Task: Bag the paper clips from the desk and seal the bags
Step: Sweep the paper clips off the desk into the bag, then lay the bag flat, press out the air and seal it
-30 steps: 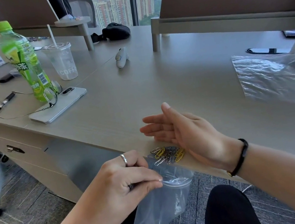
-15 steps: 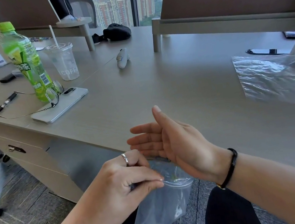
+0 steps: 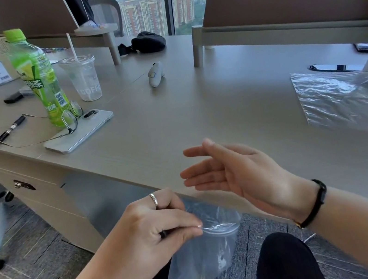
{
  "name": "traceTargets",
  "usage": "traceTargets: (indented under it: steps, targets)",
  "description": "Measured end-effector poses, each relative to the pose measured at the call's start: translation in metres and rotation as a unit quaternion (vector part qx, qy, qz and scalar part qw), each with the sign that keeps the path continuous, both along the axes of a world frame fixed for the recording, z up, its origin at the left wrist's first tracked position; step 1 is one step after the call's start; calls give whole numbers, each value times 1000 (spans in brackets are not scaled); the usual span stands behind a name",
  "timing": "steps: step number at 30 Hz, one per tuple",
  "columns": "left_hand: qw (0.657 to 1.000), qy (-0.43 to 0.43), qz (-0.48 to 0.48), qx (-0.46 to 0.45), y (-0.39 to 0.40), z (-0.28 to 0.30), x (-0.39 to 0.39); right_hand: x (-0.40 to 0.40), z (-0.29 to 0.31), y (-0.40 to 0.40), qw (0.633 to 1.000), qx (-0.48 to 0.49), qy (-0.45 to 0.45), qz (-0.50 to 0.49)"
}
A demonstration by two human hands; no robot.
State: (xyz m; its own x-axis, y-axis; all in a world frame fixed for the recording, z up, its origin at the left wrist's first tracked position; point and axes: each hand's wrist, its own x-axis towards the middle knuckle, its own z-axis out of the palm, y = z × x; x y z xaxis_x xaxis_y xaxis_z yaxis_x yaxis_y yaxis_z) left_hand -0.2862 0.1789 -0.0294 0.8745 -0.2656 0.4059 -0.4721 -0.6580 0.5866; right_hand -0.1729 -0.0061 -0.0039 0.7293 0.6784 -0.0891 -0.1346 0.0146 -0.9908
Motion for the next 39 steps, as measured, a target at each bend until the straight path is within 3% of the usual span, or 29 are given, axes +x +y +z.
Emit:
traceTargets:
  steps: [2,4,7,9,11,16,33,39]
  targets:
    - [1000,4,0,2,2,3,-4,-1,2,-10,996,-42,-64,54]
    - [1000,5,0,0,4,9,-10,-10,8,-19,966,-122,-171,150]
    - [1000,11,-7,-4,8,24,-20,-24,17,-28,868,-249,-355,241]
    - [1000,13,-11,2,12,37,-29,-30,19,-30,814,-280,-438,261]
    - [1000,13,-14,11,16,50,-35,-33,23,-31,780,-298,-475,276]
    - [999,-14,-31,-2,29,79,-37,-29,48,-46,743,-355,-512,246]
    - [995,-32,-72,-60,6,163,42,-17,164,-133,734,-340,-588,14]
    - [991,-34,-86,-101,-12,184,86,-3,178,-155,788,-293,-539,-49]
